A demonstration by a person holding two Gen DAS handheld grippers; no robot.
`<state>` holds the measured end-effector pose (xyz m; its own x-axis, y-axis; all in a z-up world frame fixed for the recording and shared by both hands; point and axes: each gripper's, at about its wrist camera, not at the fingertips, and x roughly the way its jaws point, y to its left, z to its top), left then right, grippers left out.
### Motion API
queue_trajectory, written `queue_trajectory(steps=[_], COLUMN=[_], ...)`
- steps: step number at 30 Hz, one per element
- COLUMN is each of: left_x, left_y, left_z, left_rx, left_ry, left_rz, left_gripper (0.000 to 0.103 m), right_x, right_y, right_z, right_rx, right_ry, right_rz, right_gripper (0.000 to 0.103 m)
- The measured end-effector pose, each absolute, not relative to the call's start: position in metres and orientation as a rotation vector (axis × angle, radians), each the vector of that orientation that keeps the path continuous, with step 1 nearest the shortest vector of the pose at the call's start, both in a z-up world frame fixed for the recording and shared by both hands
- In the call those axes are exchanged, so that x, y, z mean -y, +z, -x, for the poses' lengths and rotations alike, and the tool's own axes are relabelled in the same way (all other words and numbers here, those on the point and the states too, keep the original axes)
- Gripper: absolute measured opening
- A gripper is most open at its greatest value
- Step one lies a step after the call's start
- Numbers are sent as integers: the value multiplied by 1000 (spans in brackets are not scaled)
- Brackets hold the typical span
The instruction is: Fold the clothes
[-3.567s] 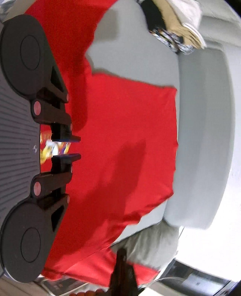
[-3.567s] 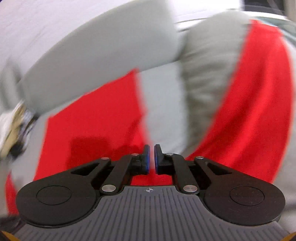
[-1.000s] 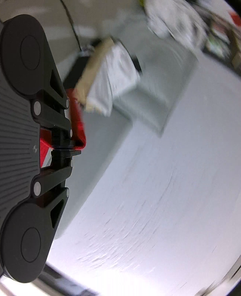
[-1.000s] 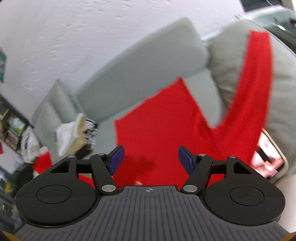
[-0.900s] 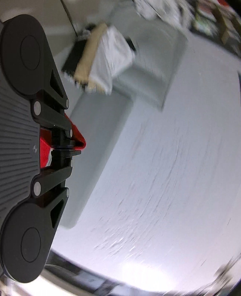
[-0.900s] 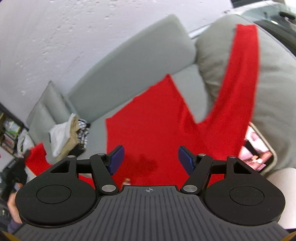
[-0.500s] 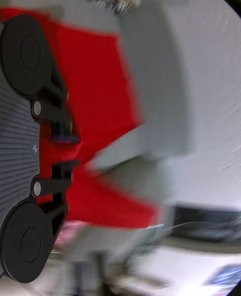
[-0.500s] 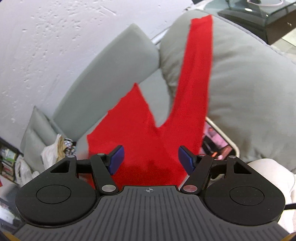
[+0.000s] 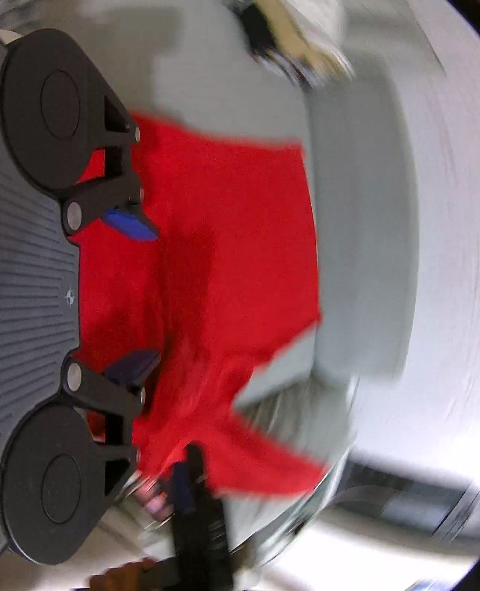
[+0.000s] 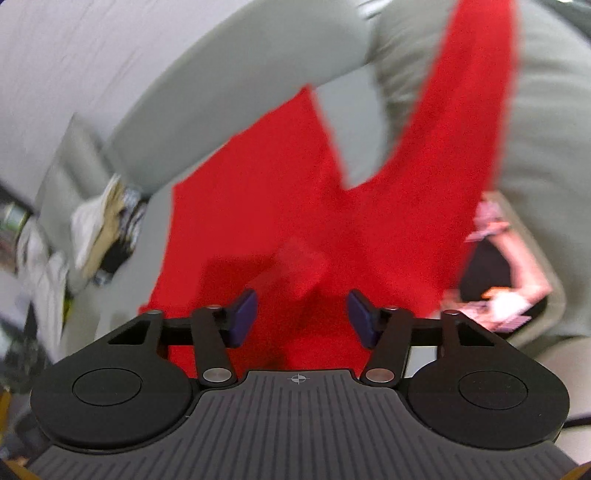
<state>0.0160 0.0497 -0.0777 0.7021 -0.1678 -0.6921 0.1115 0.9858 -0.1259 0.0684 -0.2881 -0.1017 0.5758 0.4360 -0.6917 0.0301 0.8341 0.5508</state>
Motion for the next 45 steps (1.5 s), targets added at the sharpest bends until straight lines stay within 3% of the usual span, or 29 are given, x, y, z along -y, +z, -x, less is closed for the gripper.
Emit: queue_trajectory(steps=[6, 11, 13, 14, 15, 19, 22, 26, 28, 30, 32, 35, 45], left_x=[-81, -86, -86, -88, -91, -94, -94, -93, -94, -101, -111, -129, -154], left_y=[-123, -142, -141, -140, -140, -141, -143, -140, -136, -125, -114, -101, -118], left_z=[-43, -45, -47, -47, -47, -42, -43, -44, -43, -39, -37, -46, -103], left_rx=[-856, -908, -923, -929, -931, -921, -923, -948, -970, -983, -952, -881, -893], left_ry=[91, 154, 156, 158, 161, 167, 172, 166, 161, 149, 139, 151, 30], left_rz=[79, 26, 17, 26, 40, 74, 81, 62, 61, 95, 143, 176, 175], left_gripper=[27, 26, 26, 26, 26, 26, 26, 27, 31, 32, 35, 48, 53], right_x=[208, 165, 162, 164, 166, 211, 258, 303, 313, 318, 320, 323, 319], right_y=[-107, -128, -130, -128, -127, -99, -100, -136, -140, -133, -123, -114, -152], right_z=[-119, -146, -142, -140, -137, -115, -96, -86, -78, -71, -65, -69, -125], right_rx=[-970, -1058, -1032, -1013, -994, -818, -804, -996, -1044, -1024, -981, -915, -989], right_ry=[335, 269, 255, 231, 205, 149, 92, 45, 37, 38, 38, 56, 55], right_rz=[-383, -126, -71, -49, -29, -151, -283, -424, -443, -441, -440, -442, -428], right_gripper=[57, 62, 48, 19, 6, 6, 7, 27, 33, 47, 48, 48, 48])
